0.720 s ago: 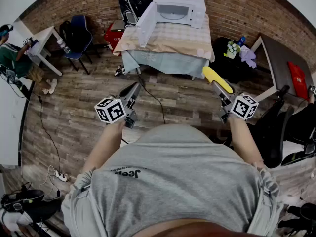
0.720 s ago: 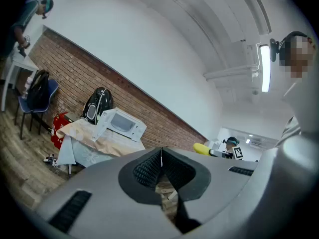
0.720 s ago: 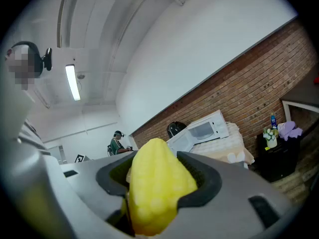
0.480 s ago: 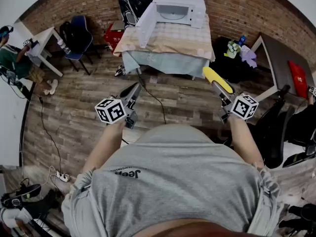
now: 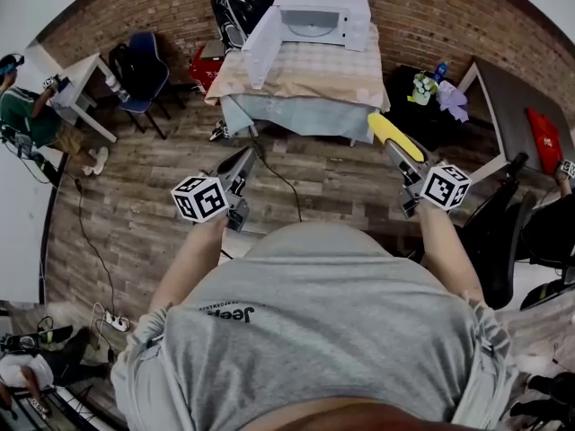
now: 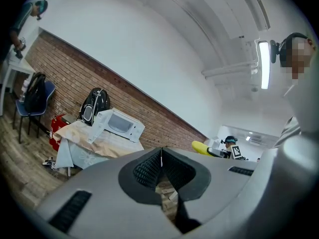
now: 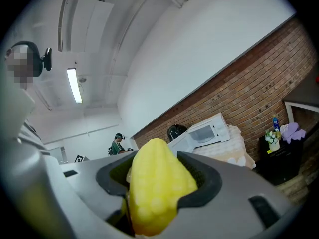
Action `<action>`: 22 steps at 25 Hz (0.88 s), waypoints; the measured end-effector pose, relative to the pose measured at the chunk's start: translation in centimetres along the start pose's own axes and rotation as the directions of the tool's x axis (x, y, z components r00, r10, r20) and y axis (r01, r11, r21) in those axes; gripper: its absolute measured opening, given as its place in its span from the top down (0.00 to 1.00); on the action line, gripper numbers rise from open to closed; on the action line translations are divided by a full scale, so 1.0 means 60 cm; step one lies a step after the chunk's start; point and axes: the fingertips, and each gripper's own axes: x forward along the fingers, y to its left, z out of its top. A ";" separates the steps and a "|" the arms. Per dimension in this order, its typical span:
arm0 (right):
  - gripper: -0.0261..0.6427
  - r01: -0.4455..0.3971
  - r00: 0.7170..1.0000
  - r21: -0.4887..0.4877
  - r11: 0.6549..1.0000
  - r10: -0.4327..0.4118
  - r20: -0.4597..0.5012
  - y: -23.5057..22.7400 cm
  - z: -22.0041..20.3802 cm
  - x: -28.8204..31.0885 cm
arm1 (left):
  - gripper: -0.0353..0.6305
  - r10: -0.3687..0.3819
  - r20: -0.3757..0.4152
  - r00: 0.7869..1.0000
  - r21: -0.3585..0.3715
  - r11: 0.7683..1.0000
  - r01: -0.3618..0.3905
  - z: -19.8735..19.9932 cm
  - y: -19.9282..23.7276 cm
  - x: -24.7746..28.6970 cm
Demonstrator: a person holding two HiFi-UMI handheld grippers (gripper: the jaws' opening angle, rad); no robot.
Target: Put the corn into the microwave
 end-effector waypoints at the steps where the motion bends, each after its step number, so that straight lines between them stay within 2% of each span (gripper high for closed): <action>1: 0.59 -0.006 1.000 -0.001 1.000 0.006 -0.001 -0.005 0.003 0.001 | 0.91 0.001 0.002 1.000 0.000 1.000 -0.001 -0.001 -0.005 0.004; 8: 0.59 -0.065 0.998 0.007 0.998 0.065 -0.025 -0.047 0.033 0.042 | 0.91 0.031 0.010 0.999 0.007 0.999 -0.031 -0.010 -0.044 0.034; 17: 0.59 -0.139 0.988 0.010 0.990 0.139 -0.061 -0.098 0.075 0.104 | 0.91 0.101 0.062 0.993 0.002 0.995 -0.102 -0.029 -0.101 0.051; 22: 0.59 -0.189 0.978 0.003 0.982 0.189 -0.088 -0.089 0.080 0.124 | 0.91 0.127 0.067 0.990 -0.018 0.992 -0.126 -0.047 -0.118 0.055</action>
